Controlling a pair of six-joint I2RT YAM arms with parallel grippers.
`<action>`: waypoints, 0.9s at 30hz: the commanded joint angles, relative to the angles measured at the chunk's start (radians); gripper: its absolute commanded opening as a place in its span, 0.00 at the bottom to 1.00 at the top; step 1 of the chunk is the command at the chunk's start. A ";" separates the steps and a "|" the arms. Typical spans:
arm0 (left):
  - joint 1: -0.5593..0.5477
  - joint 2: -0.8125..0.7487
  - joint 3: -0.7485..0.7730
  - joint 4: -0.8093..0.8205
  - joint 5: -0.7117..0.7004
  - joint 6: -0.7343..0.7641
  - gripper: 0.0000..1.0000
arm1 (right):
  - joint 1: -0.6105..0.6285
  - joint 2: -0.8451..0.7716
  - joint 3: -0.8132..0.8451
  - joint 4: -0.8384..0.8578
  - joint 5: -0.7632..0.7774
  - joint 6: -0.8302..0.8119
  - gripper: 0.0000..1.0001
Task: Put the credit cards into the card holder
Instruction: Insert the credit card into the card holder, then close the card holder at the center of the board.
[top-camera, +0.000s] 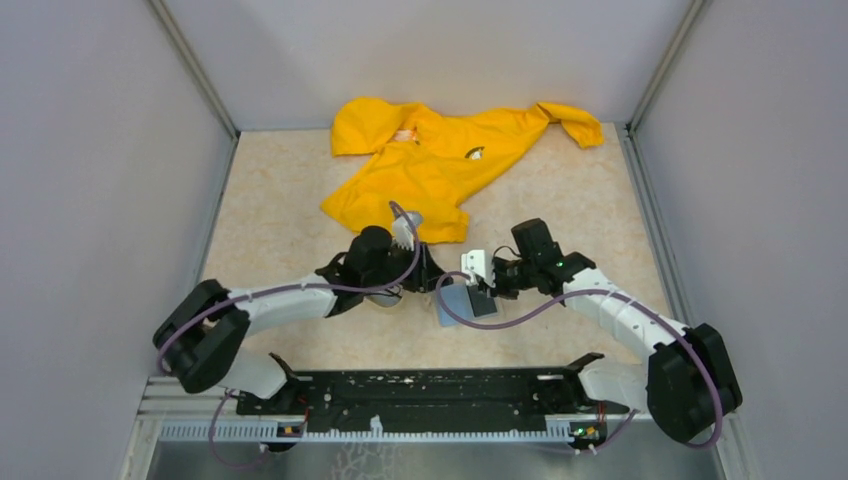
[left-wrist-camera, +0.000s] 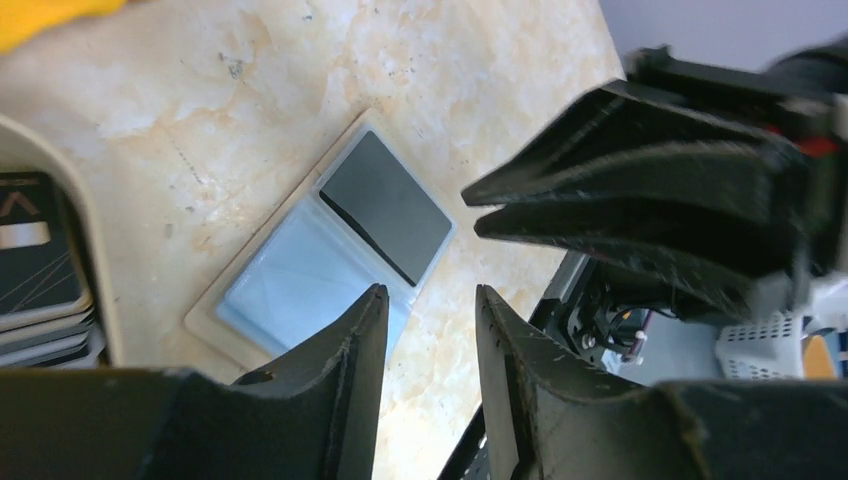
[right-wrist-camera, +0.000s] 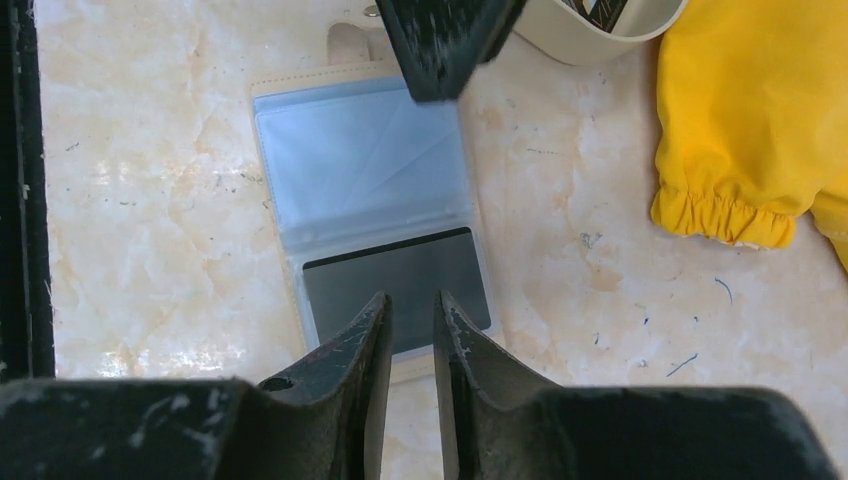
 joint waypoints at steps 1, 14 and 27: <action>0.006 -0.211 -0.103 0.054 -0.124 0.145 0.47 | -0.017 -0.023 0.047 0.003 -0.044 0.019 0.24; 0.009 -0.647 -0.529 0.185 -0.287 -0.014 0.99 | -0.105 0.124 0.097 -0.088 -0.007 -0.002 0.26; -0.377 -0.421 -0.231 -0.480 -0.851 -0.301 0.83 | -0.126 0.212 0.120 -0.100 0.042 0.031 0.27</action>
